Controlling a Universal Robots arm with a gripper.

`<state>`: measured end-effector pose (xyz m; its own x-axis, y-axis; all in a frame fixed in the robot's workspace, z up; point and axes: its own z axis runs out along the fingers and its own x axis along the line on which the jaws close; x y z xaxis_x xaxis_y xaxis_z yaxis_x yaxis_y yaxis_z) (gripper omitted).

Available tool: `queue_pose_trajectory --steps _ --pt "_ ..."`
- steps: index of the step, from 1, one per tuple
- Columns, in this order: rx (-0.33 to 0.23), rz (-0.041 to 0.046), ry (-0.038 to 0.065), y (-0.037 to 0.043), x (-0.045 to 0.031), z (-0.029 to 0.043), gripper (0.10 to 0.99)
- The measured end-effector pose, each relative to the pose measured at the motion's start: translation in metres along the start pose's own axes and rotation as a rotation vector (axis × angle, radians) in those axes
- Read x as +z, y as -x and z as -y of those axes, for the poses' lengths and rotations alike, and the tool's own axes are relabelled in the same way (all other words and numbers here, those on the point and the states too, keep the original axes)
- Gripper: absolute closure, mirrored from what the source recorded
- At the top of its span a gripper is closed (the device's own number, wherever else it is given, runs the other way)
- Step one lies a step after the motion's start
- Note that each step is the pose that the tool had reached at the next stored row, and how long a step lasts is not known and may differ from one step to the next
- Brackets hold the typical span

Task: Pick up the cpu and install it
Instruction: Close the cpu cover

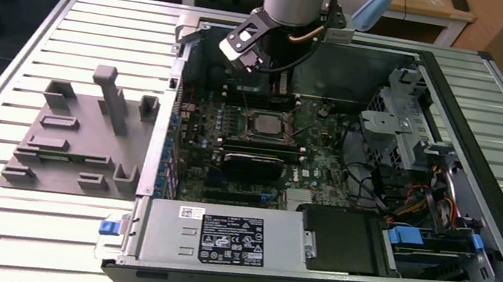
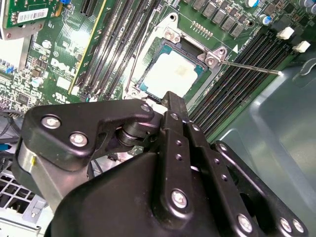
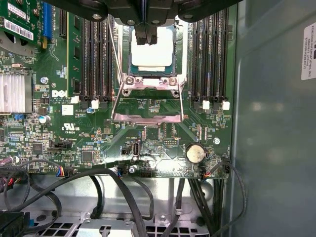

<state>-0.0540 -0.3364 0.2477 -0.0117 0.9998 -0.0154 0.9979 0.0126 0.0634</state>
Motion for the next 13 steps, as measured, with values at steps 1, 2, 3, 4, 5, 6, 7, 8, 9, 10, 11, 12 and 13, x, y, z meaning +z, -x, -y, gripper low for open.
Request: queue_pose_trajectory --steps 1,2,3,4,5,6,7,8,9,10,11,12,13 --pt "0.0 0.0 0.0 0.0 0.0 0.0 0.98" --pt "0.0 0.0 0.0 0.0 0.0 0.0 0.98" --pt "0.0 -0.0001 0.0 0.0 0.0 0.0 0.98" --pt "0.0 0.0001 0.0 0.0 -0.0003 0.0 0.98" --pt "0.0 0.0004 0.0 0.0001 -0.0011 0.0 0.98" --pt "0.0 0.0002 0.0 0.0001 -0.0022 -0.0001 0.98" --pt "0.0 0.0001 0.0 0.0001 -0.0035 -0.0002 0.98" --pt "0.0 0.0 0.0 0.0001 -0.005 -0.0003 0.98" --pt "0.0 0.0 0.0 0.0001 -0.0068 -0.0004 0.98" --pt "0.0 -0.0001 0.0 0.0001 -0.0083 -0.0005 0.98" --pt "0.0 0.0 0.0 0.0001 -0.0101 -0.0006 0.98" --pt "0.0 0.0 0.0 0.0002 -0.0119 -0.0007 0.98" --pt "0.0 0.0 0.0 0.0002 -0.0137 -0.0009 0.98"
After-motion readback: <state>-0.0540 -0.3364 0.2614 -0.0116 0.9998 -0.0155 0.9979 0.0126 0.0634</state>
